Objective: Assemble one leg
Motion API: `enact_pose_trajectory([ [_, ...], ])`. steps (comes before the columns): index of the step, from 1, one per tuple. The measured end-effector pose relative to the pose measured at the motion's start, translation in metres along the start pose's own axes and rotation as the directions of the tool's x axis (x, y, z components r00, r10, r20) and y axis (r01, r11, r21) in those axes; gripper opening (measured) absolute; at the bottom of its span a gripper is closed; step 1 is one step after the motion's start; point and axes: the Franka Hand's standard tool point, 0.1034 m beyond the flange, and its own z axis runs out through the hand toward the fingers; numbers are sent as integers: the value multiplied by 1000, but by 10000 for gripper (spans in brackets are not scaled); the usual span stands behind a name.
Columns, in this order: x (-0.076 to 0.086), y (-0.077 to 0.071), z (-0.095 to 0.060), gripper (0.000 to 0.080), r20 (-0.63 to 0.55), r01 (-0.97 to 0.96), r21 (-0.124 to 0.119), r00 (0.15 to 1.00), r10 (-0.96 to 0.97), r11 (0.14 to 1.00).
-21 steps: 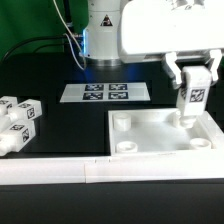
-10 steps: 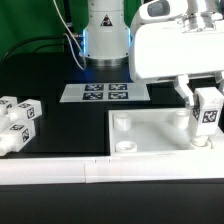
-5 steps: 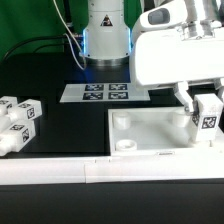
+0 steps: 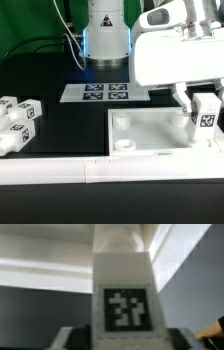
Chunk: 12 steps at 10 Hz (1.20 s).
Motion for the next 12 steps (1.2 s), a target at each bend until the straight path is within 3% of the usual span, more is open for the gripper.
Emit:
enact_pose_trajectory([
  [1,-1,0,0,359,8,0,2,1000,0,1000],
  [2,-3,-2,0,564,49,-15,10,999,14,1000],
  [3,-1,-3,-6,624,92,-55,4,994,54,998],
  [4,-2,-12,-9,642,180,-101,-6,979,100,995],
  [6,-4,-8,-8,648,341,-151,-48,926,159,987],
  [8,-3,13,-9,649,481,-158,-48,862,161,986],
  [12,-1,13,-9,649,566,-170,-55,807,171,984],
])
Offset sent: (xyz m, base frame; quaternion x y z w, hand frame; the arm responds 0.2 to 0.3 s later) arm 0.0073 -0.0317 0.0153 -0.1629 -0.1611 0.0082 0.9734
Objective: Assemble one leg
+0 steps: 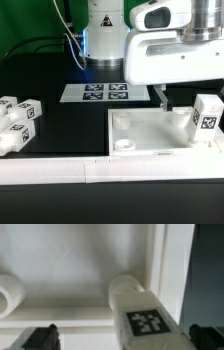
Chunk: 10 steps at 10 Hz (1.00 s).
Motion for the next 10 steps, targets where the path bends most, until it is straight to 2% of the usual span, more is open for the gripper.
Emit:
enact_pose_trajectory([
  [2,5,-3,2,649,-12,-14,2,1000,14,1000],
  [3,8,-9,3,649,-39,-26,3,999,26,1000],
  [5,8,-7,3,626,-38,-28,3,999,29,1000],
  [6,8,-7,3,479,-38,-28,3,999,29,1000],
  [7,8,-7,3,284,-38,-43,3,998,43,999],
  [9,8,-7,3,285,-39,-60,4,997,61,998],
  [10,7,-8,3,285,-50,-166,11,985,166,986],
])
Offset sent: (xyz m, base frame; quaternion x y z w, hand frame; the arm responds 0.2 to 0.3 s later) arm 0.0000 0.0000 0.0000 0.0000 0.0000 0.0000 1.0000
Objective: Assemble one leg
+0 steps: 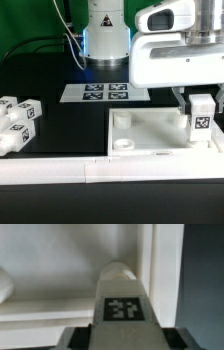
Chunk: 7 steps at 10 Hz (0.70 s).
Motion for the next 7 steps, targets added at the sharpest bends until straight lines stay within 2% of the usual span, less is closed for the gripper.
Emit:
enact_pose_trajectory([
  [1,-5,-1,0,285,-21,-145,3,989,145,989],
  [2,-7,1,1,285,-24,-315,21,949,315,949],
  [4,-6,2,0,285,-15,-578,31,815,579,815],
  [7,0,2,0,285,19,-820,50,572,820,571],
])
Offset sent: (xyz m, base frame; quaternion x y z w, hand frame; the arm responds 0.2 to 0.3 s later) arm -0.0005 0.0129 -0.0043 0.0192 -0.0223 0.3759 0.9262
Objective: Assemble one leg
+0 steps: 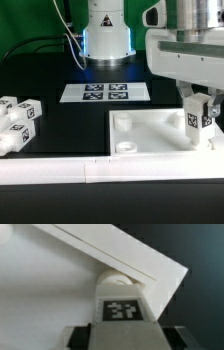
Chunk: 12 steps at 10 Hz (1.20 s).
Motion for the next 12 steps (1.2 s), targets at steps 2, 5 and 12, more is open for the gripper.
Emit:
enact_pose_trajectory([
  [2,-2,0,1,285,-4,-97,-3,995,97,995],
  [5,-4,2,3,526,-13,329,-23,944,-329,944],
  [12,0,-2,1,649,6,921,-88,382,-924,380],
])
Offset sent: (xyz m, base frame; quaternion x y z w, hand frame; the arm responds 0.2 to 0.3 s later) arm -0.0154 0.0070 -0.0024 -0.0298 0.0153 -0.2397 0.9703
